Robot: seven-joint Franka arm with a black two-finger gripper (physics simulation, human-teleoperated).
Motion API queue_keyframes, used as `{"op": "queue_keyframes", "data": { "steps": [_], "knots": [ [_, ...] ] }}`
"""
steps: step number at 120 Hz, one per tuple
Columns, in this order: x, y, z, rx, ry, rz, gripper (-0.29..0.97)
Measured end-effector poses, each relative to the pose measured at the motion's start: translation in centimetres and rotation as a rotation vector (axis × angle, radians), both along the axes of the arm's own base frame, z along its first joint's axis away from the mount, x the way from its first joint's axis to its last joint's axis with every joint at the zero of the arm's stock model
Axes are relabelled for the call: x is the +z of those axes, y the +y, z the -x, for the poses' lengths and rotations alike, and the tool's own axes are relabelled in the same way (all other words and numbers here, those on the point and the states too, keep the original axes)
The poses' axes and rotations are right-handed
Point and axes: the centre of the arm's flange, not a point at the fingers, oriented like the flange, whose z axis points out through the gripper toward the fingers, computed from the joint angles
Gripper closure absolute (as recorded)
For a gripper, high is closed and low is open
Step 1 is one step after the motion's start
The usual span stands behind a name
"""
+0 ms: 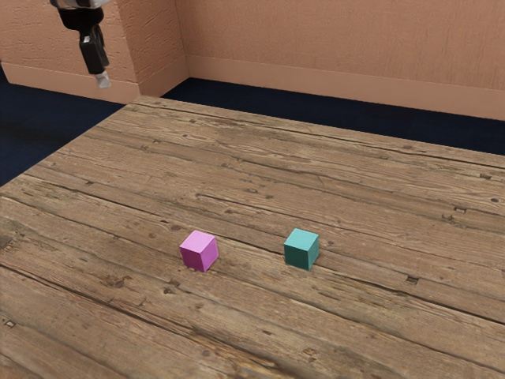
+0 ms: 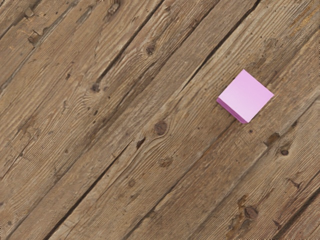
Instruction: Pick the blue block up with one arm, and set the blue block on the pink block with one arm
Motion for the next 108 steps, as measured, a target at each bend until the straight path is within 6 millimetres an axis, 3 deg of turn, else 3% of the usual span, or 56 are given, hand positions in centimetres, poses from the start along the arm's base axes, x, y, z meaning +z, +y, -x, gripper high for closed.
{"op": "queue_keyframes", "data": {
  "steps": [14, 22, 38, 48, 51, 56, 62, 66, 73, 89, 104, 108],
  "knots": [
    [0.0, 0.0, 0.0, -0.021, 0.000, -0.001, 0.00],
    [1.8, 0.0, -0.5, -0.017, -0.031, -0.022, 0.00],
    [2.4, 1.1, -1.2, 0.021, -0.032, -0.030, 0.00],
    [6.2, -0.1, 0.8, 0.019, -0.082, -0.052, 0.00],
    [8.8, -1.2, 2.5, 0.003, -0.125, -0.053, 0.00],
    [12.4, -4.6, 4.9, -0.061, -0.184, -0.053, 0.00],
    [15.0, -9.9, 6.9, -0.157, -0.223, -0.064, 0.00],
    [15.7, -12.1, 7.7, -0.195, -0.232, -0.074, 0.00],
    [16.0, -13.9, 8.2, -0.220, -0.230, -0.087, 0.00],
    [15.7, -15.3, 8.1, -0.234, -0.216, -0.099, 0.00],
    [11.8, -15.8, 6.3, -0.237, -0.116, -0.092, 0.00],
    [10.9, -16.1, 6.7, -0.242, -0.082, -0.091, 0.00]
  ]
}}
